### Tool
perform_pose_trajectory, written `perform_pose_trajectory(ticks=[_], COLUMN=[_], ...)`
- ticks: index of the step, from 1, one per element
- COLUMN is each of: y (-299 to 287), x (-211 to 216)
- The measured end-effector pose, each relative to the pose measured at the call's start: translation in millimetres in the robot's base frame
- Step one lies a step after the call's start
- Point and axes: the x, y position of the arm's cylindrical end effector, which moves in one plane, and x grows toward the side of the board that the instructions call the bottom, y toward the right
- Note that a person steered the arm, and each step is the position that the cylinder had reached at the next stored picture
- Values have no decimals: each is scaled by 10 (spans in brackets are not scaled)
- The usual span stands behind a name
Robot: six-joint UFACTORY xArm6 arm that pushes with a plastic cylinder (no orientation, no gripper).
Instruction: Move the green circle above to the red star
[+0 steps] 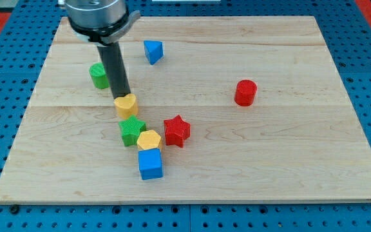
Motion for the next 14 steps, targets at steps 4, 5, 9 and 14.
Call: perform_pose_trajectory(ticks=[4, 5, 9, 14], y=[-1205, -1295, 191, 738], x=[-38, -614, -265, -73])
